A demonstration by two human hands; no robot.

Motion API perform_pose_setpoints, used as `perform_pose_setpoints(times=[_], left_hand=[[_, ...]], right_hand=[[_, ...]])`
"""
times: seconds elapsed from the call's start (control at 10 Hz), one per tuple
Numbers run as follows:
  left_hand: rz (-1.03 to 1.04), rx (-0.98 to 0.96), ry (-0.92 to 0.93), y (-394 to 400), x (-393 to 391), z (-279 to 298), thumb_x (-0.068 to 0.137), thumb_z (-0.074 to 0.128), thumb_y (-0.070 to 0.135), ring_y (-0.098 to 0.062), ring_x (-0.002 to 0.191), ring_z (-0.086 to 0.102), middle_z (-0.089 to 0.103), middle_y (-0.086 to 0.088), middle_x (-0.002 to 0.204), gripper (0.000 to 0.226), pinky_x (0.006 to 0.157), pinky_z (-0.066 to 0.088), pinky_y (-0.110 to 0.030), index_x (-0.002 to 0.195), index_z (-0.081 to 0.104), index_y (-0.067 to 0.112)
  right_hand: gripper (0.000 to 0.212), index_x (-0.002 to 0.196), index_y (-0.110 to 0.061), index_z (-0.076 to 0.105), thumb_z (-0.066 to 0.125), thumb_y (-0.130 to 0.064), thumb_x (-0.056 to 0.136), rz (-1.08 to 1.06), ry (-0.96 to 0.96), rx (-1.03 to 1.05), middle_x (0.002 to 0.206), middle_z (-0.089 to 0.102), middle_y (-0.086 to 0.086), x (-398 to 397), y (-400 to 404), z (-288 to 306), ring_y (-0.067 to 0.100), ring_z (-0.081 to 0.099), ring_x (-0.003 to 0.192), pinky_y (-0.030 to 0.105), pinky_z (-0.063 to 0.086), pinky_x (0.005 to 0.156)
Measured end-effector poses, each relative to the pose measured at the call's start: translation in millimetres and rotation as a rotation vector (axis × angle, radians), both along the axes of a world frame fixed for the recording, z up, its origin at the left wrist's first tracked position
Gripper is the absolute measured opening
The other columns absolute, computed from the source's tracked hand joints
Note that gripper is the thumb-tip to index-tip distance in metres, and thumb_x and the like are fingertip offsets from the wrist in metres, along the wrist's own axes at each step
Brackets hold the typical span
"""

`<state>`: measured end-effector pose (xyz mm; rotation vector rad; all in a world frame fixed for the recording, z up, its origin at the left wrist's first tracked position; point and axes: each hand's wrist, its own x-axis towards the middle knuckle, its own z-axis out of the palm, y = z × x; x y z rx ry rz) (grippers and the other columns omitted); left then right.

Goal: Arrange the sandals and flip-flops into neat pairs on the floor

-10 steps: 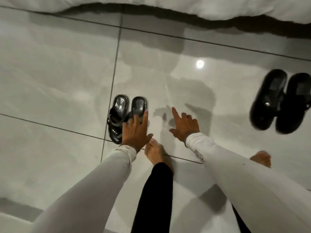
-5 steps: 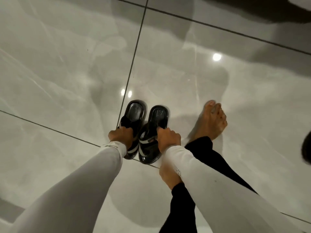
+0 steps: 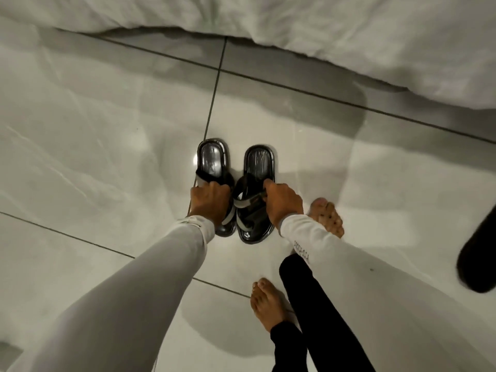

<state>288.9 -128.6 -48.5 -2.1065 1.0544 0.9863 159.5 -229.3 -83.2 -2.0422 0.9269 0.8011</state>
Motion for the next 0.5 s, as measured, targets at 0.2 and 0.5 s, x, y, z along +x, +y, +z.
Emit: perform_pose_setpoints(times=[0.2,0.5], left_hand=[[-0.131,-0.064,-0.065,-51,29,5,0.095,0.058,0.018,-0.033,0.11,0.065,0.065,-0.01,0.117,0.028,0.085,0.051,-0.041,0.123,0.063,0.017],[-0.186,-0.113,-0.151,-53,23,16,0.094,0.055,0.015,-0.032,0.107,0.064,0.061,-0.011,0.119,0.039,0.085,0.048,-0.041,0.133,0.051,0.016]], right_hand=[[0.027,0.122,-0.013,0.052,0.048,-0.014,0.096,-0.03,-0.014,-0.075,0.113,0.068,0.017,25,-48,4,0.041,0.066,0.103,0.043,0.05,0.08],[0.049,0.136,-0.016,0.039,0.059,-0.018,0.092,-0.116,-0.063,-0.015,0.11,0.069,0.016,17,-62,13,0.04,0.067,0.095,0.041,0.049,0.077]])
